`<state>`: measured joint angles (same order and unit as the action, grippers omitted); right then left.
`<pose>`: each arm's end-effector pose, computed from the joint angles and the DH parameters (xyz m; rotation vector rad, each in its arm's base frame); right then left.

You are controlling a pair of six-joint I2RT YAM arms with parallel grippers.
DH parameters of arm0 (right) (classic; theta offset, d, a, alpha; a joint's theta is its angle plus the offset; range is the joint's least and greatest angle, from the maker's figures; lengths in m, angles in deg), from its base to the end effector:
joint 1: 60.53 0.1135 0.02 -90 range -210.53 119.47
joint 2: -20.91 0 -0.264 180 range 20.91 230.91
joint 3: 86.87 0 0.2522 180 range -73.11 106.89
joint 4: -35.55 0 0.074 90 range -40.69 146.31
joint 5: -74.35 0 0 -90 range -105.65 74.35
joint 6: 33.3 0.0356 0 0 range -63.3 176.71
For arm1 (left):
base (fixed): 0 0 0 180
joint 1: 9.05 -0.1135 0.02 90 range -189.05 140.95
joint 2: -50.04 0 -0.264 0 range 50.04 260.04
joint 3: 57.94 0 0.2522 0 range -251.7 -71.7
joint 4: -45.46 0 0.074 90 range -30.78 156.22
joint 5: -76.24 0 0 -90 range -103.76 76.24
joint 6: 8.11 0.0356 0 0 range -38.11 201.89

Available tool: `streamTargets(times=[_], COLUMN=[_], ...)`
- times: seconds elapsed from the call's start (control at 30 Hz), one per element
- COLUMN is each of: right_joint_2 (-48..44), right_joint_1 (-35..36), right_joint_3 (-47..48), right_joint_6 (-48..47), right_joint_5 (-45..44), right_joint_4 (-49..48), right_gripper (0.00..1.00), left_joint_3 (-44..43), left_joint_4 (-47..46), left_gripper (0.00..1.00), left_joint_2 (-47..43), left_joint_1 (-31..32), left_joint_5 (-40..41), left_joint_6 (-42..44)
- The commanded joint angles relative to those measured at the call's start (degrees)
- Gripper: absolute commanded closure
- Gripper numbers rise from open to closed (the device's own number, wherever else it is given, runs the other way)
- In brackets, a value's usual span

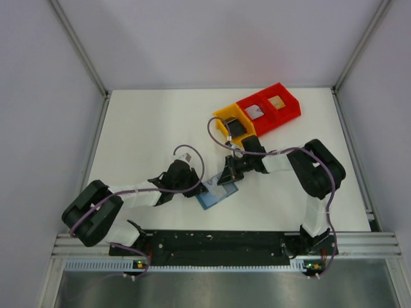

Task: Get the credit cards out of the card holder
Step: Remove the credit card from the card holder, then place the credit card in the storage box.

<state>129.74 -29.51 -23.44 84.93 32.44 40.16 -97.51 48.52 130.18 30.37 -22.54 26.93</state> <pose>0.2821 0.2006 0.1089 -0.4785 2.5526 1.4553 0.1861 -0.1600 0.1342 -0.2608 2.5294 -0.9311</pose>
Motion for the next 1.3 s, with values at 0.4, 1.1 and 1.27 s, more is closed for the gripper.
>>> streamTargets(times=[0.4, 1.1, 1.27], right_joint_2=[-10.82, -42.21, -43.80], right_joint_1=[-6.32, -20.82, -26.36], right_joint_3=[-5.72, -6.17, -5.90], right_joint_6=[-3.71, 7.01, 11.23], right_joint_5=[-5.64, -16.09, -20.49], right_joint_4=[2.29, 3.26, -0.25], right_gripper=[1.00, 1.00, 1.00], left_joint_3=[3.21, -5.47, -14.70], left_joint_4=[3.84, 27.64, 37.22], left_gripper=[0.86, 0.16, 0.07], left_joint_2=[0.11, -38.37, -40.76], left_joint_1=[0.04, -1.18, -9.08], left_joint_5=[1.04, 23.09, 20.39], left_joint_6=[1.79, 11.53, 20.22])
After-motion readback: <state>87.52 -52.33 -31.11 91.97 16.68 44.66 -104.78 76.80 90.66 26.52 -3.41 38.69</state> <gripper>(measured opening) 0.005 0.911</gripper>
